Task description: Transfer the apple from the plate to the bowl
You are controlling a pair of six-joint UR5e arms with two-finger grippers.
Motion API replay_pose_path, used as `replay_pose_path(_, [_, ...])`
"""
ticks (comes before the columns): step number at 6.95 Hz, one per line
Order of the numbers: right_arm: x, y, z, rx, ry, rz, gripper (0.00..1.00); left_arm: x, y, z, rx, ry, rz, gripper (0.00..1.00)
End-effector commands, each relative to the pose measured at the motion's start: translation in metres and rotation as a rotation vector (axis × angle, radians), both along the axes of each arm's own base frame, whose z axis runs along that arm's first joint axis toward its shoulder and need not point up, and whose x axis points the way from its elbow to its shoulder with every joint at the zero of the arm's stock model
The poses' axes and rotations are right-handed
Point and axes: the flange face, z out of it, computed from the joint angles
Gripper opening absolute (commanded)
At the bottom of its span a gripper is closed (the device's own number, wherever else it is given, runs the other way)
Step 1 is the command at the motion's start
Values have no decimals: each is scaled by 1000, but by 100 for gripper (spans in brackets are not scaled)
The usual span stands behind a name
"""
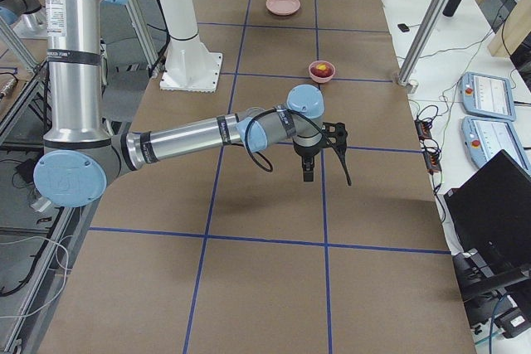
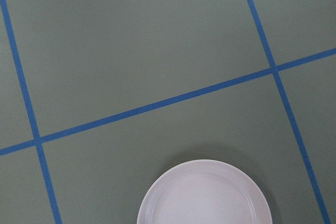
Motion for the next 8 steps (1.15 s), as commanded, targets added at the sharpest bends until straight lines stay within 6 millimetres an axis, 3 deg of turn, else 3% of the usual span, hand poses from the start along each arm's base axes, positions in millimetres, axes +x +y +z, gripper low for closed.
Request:
replay_pose_path(1, [0,3,3,-6,-6,-4,100,0,0,0,-4,-1,-3,98])
replay_pose_path(3, [1,2,4,-1,4,1,100,2,-6,10,-23,-6,0,98])
replay_pose_path(8, [0,0,1,1,3,6,100,-1,-7,10,-10,-40,-21,98])
